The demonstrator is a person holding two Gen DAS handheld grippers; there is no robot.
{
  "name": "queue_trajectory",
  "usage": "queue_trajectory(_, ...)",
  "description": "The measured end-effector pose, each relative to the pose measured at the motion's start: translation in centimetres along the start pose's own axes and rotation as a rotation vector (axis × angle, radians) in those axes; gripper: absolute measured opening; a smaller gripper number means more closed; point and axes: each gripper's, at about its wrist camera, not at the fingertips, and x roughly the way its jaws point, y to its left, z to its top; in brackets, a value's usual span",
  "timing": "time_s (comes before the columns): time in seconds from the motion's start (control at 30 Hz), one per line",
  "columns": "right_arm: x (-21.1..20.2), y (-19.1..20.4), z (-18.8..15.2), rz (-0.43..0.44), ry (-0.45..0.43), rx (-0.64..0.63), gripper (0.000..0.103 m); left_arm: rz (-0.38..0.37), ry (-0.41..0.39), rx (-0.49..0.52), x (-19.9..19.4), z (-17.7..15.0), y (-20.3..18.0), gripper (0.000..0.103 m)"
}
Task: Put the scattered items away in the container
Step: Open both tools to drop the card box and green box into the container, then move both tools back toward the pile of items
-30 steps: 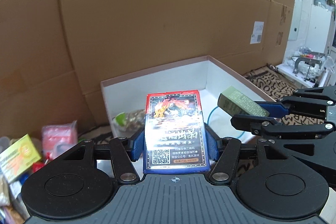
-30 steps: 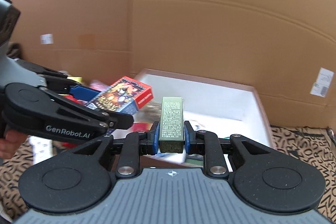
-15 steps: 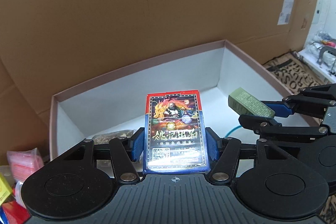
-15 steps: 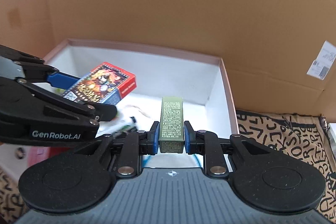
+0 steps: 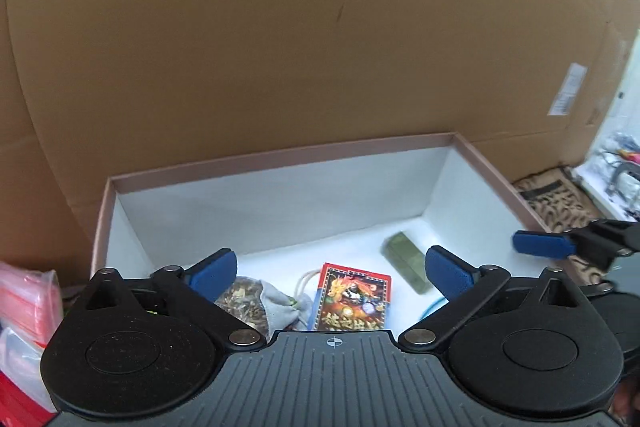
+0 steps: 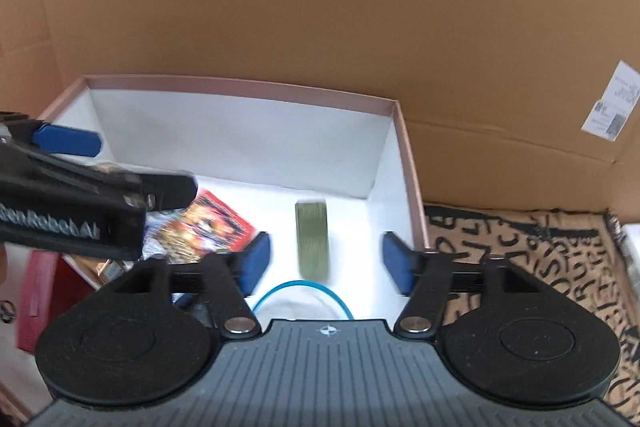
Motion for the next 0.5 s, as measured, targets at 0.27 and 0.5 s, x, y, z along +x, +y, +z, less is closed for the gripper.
queue_trajectory(0.27,-1.5,2.4,-1.0,-0.015,-0.029,-0.07,0.083,0.002,-0.044,0.114,-3.8,-1.1,-0.7,0.103)
queue_trajectory(0.5,-6.9,4.1,-0.9,-0.027,-0.089,-0.113,0.096,-0.005,-0.093,0.154,-7.8,-2.2,0.5,0.103)
